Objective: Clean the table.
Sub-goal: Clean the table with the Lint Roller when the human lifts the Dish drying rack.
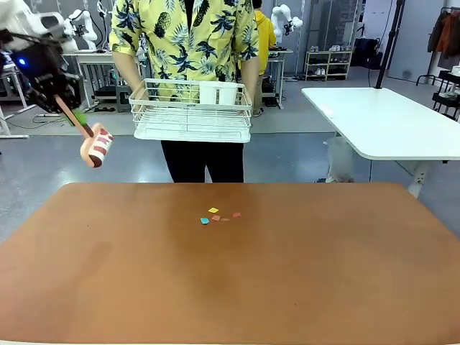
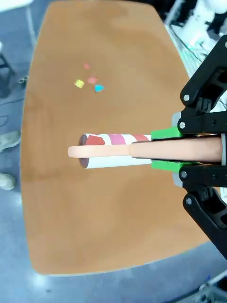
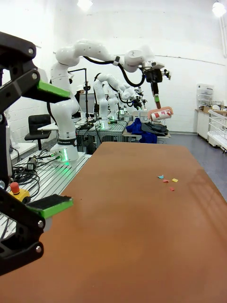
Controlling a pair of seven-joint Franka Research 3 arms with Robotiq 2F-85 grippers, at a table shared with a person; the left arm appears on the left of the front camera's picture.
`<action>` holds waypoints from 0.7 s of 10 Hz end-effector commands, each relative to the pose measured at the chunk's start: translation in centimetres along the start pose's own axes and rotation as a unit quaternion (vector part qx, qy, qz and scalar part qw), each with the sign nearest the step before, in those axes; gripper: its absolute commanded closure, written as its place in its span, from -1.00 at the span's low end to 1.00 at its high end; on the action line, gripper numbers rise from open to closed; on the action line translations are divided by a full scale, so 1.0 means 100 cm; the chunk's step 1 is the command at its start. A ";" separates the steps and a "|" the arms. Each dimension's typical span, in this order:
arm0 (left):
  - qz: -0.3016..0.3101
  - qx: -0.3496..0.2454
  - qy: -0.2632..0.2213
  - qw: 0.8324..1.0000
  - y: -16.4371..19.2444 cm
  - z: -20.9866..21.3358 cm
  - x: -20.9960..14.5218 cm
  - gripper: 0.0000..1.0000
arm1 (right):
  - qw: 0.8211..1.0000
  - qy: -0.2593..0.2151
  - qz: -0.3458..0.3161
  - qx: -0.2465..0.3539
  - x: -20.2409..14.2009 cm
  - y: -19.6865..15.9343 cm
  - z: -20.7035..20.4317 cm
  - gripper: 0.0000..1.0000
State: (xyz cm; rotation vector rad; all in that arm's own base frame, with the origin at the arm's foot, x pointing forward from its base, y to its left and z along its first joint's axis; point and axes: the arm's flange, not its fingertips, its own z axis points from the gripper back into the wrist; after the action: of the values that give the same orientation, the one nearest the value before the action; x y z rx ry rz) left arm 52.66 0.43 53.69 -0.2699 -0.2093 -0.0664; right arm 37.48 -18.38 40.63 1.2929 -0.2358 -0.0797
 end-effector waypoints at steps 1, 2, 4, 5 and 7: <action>-0.028 0.003 0.031 0.999 0.010 -0.024 0.010 0.58 | 1.000 0.000 0.004 0.004 0.000 0.002 0.001 -1.00; -0.018 -0.003 0.035 0.999 0.008 -0.025 0.010 0.58 | 1.000 0.000 0.004 0.004 0.000 0.002 0.001 -1.00; -0.018 -0.002 0.034 0.999 0.009 -0.041 0.011 0.58 | 1.000 0.000 0.004 0.004 0.000 0.002 0.001 -1.00; -0.018 -0.002 0.034 0.999 0.009 -0.041 0.011 0.58 | 1.000 0.000 0.004 0.004 0.000 0.002 0.001 -1.00; -0.017 -0.002 0.032 0.999 0.008 -0.039 0.012 0.58 | 1.000 0.000 0.004 0.004 0.000 0.002 0.001 -1.00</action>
State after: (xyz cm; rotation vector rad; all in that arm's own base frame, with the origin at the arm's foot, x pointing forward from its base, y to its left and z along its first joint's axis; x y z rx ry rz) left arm 54.71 0.03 49.77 -0.2676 -0.1467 -0.1106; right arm 37.46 -18.41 40.62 1.2928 -0.2362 -0.0805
